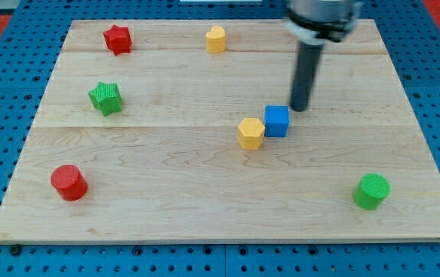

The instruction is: Place the blue cube into the hexagon

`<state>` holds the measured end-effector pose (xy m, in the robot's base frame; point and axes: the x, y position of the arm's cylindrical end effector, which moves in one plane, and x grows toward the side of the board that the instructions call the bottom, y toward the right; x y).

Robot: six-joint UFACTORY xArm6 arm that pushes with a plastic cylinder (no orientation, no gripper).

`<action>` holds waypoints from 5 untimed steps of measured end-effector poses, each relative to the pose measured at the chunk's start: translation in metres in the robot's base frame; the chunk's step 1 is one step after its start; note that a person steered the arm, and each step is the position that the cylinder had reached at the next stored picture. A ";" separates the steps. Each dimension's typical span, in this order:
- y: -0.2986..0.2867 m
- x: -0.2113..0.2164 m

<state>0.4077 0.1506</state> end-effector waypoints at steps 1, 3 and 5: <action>0.034 0.002; 0.004 0.019; -0.046 0.021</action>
<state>0.4288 0.1042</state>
